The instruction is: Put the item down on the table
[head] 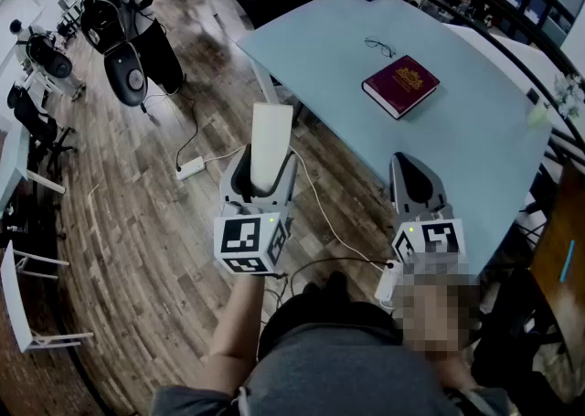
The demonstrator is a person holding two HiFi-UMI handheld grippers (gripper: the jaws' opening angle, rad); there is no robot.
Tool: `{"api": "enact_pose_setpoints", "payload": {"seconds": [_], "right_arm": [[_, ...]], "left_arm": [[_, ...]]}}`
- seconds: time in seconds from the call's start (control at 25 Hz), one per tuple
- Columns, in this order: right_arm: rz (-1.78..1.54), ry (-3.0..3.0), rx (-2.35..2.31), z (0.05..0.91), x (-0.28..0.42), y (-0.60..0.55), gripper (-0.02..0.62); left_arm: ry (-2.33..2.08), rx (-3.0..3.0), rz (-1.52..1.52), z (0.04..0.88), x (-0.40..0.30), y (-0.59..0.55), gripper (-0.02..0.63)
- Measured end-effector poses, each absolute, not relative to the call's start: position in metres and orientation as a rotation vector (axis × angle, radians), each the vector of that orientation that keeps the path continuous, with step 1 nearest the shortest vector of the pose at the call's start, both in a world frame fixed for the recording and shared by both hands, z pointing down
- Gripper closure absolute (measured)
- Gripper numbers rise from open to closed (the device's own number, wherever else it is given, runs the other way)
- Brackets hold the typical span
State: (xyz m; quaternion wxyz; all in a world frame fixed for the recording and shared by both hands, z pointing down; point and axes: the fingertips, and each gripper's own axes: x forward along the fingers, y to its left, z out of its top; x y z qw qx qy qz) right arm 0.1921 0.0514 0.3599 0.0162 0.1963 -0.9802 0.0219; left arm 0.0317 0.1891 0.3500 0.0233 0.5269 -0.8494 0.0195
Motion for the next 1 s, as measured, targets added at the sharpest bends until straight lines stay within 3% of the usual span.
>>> {"api": "enact_pose_setpoints", "payload": {"seconds": [1.0], "right_arm": [[0.152,-3.102,0.534,0.354,0.177,0.047,0.583]], "left_arm": [[-2.662,1.595,0.072,0.344,0.022,0.185,0.299]]}}
